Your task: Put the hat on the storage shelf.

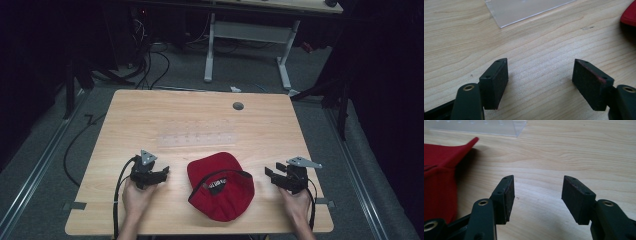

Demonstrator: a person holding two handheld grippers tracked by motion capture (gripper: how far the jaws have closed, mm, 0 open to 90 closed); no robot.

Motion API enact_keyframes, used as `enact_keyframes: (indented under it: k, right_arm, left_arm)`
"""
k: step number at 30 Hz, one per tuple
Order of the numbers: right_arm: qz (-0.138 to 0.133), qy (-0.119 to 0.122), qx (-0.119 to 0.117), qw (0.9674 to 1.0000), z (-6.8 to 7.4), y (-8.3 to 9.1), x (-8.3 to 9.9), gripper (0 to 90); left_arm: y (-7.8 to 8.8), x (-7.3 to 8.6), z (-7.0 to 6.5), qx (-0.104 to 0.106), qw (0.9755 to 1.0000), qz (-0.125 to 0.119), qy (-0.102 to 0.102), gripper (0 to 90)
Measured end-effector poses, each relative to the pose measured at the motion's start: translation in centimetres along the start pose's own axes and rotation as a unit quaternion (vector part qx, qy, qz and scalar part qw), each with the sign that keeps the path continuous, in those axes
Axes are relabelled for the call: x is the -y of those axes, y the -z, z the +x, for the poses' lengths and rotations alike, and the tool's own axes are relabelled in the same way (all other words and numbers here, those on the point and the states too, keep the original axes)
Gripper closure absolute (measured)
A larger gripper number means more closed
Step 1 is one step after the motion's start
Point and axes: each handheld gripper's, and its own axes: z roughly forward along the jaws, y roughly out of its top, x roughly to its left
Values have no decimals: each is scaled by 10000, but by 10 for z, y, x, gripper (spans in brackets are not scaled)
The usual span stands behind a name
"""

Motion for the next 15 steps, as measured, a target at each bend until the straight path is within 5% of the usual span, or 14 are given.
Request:
enact_keyframes:
  k: [15]
  right_arm:
    - [-463, 153, -593, 9971, 29, 37, -9, 420]
  left_arm:
    - [0, 0, 0, 0, 10000, 2, -6, 291]
